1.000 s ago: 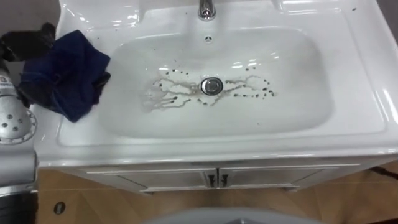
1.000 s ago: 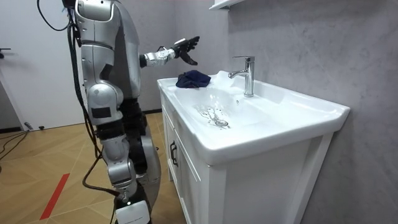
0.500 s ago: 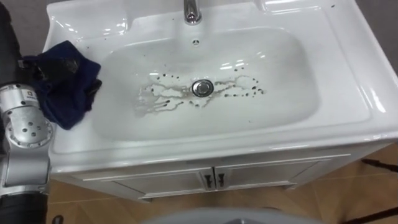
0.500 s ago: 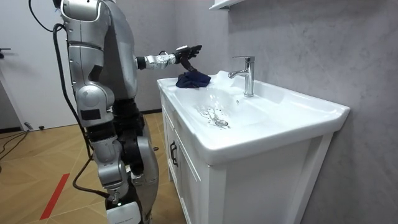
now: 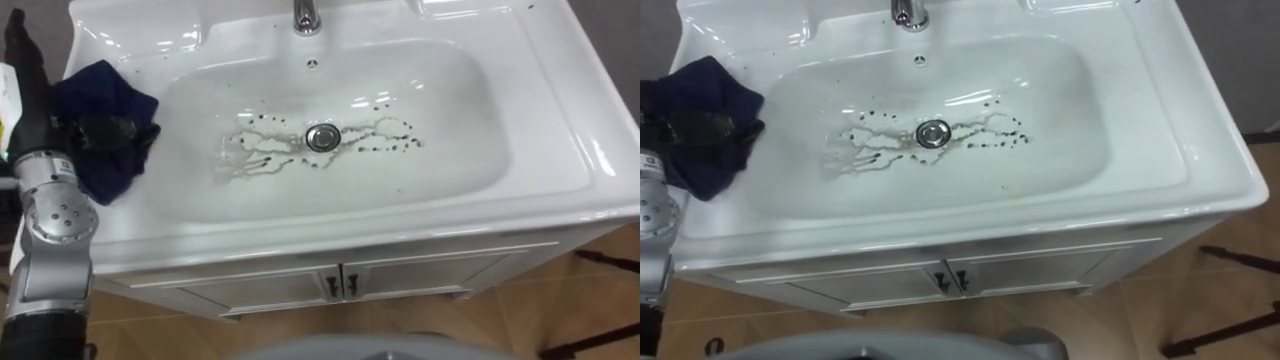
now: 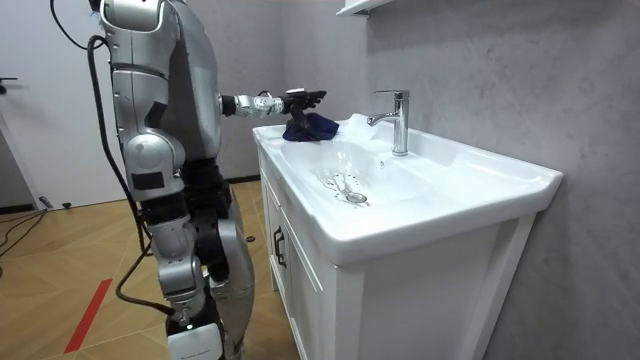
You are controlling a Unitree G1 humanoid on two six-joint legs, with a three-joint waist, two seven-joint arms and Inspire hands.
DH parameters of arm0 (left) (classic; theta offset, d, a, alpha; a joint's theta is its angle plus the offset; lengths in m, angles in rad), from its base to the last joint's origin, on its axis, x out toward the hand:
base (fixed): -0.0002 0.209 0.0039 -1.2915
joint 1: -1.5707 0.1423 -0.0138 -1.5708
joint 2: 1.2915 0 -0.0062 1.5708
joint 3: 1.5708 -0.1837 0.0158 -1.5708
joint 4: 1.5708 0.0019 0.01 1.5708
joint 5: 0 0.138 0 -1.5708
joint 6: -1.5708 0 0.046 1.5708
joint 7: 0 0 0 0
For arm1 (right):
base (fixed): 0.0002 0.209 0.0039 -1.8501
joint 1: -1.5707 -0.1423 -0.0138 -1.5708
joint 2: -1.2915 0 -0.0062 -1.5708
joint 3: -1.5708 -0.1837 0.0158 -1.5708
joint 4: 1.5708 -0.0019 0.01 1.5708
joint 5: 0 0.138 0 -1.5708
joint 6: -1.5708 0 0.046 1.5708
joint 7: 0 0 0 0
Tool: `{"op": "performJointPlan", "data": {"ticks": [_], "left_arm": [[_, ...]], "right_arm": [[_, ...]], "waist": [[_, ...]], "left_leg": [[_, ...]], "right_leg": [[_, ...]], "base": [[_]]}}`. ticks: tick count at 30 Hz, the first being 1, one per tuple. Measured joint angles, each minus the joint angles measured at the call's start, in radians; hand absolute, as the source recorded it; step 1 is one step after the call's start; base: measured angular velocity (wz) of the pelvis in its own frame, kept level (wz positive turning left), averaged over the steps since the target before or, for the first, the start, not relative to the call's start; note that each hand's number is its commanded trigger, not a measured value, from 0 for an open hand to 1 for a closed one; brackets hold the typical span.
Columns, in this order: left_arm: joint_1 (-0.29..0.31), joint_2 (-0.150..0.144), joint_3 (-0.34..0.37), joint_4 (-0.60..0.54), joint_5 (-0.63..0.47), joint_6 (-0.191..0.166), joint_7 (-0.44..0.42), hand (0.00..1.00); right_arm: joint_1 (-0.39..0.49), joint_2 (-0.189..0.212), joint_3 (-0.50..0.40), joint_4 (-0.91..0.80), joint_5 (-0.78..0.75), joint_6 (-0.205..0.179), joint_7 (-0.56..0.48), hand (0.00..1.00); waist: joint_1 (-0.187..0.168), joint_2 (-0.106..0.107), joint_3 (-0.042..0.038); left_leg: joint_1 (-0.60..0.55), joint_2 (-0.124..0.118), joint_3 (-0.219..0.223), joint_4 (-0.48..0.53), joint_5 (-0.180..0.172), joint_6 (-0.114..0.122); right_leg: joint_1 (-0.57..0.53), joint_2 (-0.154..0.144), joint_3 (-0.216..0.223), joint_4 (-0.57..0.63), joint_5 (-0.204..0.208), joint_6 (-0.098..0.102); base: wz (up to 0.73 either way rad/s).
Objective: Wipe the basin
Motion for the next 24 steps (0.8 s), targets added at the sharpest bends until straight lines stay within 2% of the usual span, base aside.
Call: {"op": "performJointPlan", "data": {"ticks": [4, 8, 10, 13, 19, 20, 24], "left_arm": [[0.0, 0.0, -0.027, 0.0, 0.062, 0.004, -0.008, 0.0], [0.009, -0.001, -0.058, 0.0, 0.119, 0.006, -0.024, 0.0], [0.028, -0.005, -0.061, 0.0, 0.119, 0.006, -0.033, 0.0], [0.054, -0.018, -0.061, 0.0, 0.118, 0.007, -0.05, 0.0], [0.064, -0.03, -0.061, 0.006, 0.118, 0.002, -0.05, 0.0], [0.064, -0.031, -0.061, 0.018, 0.118, 0.0, -0.05, 0.0], [0.064, -0.031, -0.061, 0.069, 0.128, -0.011, -0.042, 0.0]], "right_arm": [[-0.017, 0.0, 0.002, 0.01, -0.001, 0.001, 0.002, 0.0], [-0.016, 0.0, 0.002, 0.002, -0.004, 0.002, 0.003, 0.0], [-0.015, 0.0, 0.002, 0.002, -0.004, 0.003, 0.006, 0.0], [-0.014, 0.0, 0.002, 0.001, -0.004, 0.002, 0.014, 0.0], [-0.016, 0.0, 0.001, -0.007, -0.004, -0.006, 0.014, 0.0], [-0.016, 0.0, 0.001, -0.008, -0.004, -0.007, 0.013, 0.0], [-0.015, 0.0, 0.001, -0.008, -0.001, -0.009, 0.011, 0.0]], "waist": [[-0.001, -0.002, -0.0011], [0.004, 0.006, -0.0016], [0.004, 0.01, -0.0036], [0.003, 0.011, -0.0026], [0.005, 0.0, 0.0025], [0.005, 0.002, -0.0001], [0.004, 0.004, -0.0018]], "left_leg": [[0.006, 0.001, 0.001, 0.0, 0.0, 0.0], [0.009, 0.001, 0.006, -0.001, 0.0, 0.0], [0.014, 0.002, 0.008, -0.002, 0.0, 0.0], [0.02, 0.004, 0.01, -0.002, 0.0, 0.0], [0.021, 0.003, 0.011, 0.002, 0.0, 0.001], [0.022, 0.003, 0.011, 0.003, 0.0, 0.001], [0.022, 0.003, 0.013, 0.002, 0.001, 0.001]], "right_leg": [[0.012, 0.0, 0.001, -0.003, 0.003, 0.0], [0.015, 0.0, 0.002, -0.004, 0.004, 0.0], [0.018, 0.001, 0.005, -0.004, 0.004, 0.0], [0.026, 0.0, 0.008, -0.004, 0.005, -0.001], [0.014, 0.001, 0.015, -0.002, 0.004, -0.001], [0.015, 0.001, 0.015, -0.002, 0.004, -0.001], [0.016, 0.001, 0.016, -0.002, 0.004, -0.001]], "base": [[0.0], [-0.01], [-0.06], [0.0], [-0.01], [0.0], [0.0]]}}
